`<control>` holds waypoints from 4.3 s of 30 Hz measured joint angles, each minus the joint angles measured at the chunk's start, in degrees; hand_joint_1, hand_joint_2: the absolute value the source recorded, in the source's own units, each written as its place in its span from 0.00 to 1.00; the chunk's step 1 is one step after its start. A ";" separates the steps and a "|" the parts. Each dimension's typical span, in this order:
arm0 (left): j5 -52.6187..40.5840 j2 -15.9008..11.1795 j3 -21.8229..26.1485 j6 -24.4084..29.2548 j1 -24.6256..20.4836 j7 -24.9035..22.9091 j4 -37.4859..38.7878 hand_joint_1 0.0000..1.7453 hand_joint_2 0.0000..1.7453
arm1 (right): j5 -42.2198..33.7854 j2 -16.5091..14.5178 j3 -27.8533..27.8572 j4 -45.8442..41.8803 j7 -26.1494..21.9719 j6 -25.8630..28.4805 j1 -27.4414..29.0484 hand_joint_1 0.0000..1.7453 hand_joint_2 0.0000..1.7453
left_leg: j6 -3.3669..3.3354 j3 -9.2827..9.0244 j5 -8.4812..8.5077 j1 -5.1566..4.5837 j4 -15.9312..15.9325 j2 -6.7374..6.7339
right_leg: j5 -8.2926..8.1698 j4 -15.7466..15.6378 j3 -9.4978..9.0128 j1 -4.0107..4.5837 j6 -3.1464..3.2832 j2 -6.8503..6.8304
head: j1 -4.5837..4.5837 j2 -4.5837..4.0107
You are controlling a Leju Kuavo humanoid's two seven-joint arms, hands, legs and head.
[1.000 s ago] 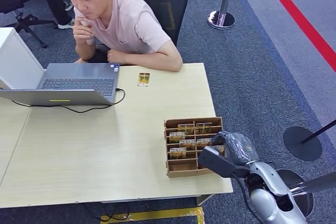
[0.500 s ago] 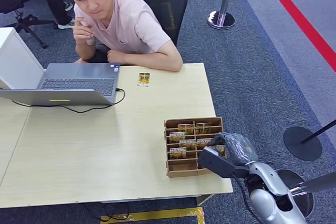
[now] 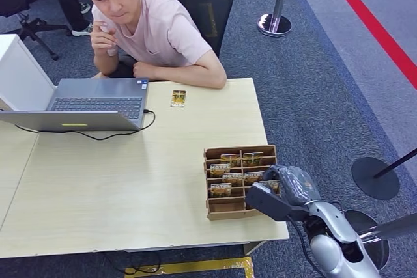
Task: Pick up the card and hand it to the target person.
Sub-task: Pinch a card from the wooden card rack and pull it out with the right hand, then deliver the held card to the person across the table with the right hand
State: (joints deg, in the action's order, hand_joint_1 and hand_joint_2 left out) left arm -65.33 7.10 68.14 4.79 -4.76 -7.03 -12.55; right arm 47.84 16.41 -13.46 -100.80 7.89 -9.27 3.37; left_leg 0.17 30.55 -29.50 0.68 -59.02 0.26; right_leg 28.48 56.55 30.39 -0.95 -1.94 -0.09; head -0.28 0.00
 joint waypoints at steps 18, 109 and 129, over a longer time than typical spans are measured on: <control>0.30 0.00 0.25 0.00 0.00 0.42 0.00 0.00 1.00 | -0.02 0.00 0.02 0.00 0.00 -0.13 0.51 0.91 1.00 | 0.00 -0.01 0.00 0.00 0.00 0.00 | 0.00 0.00 0.00 0.00 0.00 0.00 | 0.00 -0.02; -0.97 0.03 0.17 0.00 -1.26 1.60 0.00 0.00 0.00 | -14.37 -20.51 -1.67 57.03 -27.73 33.20 -44.16 0.00 1.00 | -0.02 0.01 0.13 0.01 -0.03 0.04 | -0.05 0.02 -0.02 0.00 -0.01 -0.02 | 0.01 -0.01; 0.34 0.37 0.46 2.35 -1.08 0.48 0.02 0.00 1.00 | -41.51 -4.98 29.73 63.98 -36.31 22.85 -37.17 0.00 1.00 | -0.06 0.08 0.06 -0.03 -0.06 0.20 | -0.04 -0.02 0.01 -0.03 -0.03 -0.18 | 0.00 -0.01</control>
State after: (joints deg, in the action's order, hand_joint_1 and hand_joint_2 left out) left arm -64.98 7.48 68.60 7.14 -5.84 -6.56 -12.52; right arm 6.33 11.43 16.26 -36.82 -28.42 13.58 -33.80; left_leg 0.11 30.63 -29.44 0.65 -59.08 0.46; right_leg 28.44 56.52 30.40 -0.97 -1.98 -0.27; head -0.28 -0.01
